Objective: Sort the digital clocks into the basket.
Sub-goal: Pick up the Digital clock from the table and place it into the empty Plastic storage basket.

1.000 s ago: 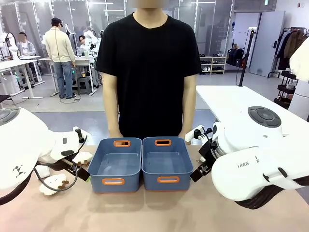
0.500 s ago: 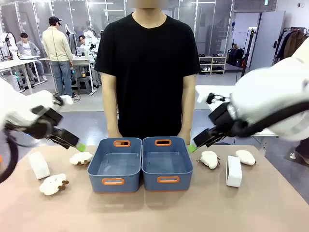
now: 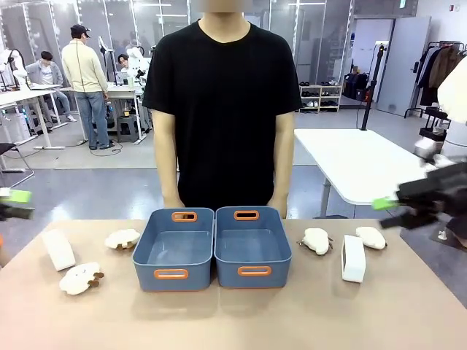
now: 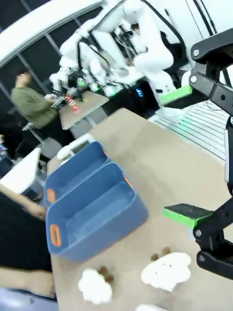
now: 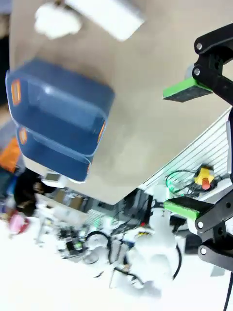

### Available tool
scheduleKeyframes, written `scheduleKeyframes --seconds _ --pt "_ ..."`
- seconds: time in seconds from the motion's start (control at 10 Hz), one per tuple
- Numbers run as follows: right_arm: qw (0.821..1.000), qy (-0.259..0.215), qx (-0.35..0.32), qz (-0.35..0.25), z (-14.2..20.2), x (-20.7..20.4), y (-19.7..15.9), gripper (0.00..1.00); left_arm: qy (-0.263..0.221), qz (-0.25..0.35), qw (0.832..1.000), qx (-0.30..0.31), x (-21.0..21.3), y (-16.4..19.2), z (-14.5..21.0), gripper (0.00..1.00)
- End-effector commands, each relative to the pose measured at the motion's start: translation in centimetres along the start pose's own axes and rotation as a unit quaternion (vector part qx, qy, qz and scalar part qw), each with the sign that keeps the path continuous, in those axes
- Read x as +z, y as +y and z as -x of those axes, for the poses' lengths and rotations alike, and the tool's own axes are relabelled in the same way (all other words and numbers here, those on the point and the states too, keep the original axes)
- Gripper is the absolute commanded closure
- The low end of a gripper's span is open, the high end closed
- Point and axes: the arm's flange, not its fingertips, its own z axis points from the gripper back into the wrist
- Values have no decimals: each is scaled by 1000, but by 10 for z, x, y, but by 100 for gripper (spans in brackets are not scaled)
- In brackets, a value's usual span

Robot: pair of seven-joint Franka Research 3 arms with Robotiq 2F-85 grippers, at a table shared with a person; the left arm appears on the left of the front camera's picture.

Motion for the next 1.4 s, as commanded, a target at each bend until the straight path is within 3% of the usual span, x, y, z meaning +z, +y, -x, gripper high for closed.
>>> scheduleKeyframes --seconds 0.0,0.2,0.4,0.6,0.7,1.3 --pt "996 -68 -64 7 23 46 -44 0 -60 -17 997 37 57 19 27 0" --pt "982 -156 -103 4 70 109 -68 0 -124 -70 987 68 128 19 62 0" --pt "973 -211 -92 13 92 144 -69 0 -173 -93 977 81 159 20 81 0" --pt "979 -192 -73 11 76 128 -64 0 -173 -107 974 102 145 24 70 0" --pt "971 -207 -116 21 98 161 -73 0 -170 -106 975 97 177 20 91 0" --pt "971 -207 -116 21 98 161 -73 0 -170 -106 975 97 177 20 91 0"
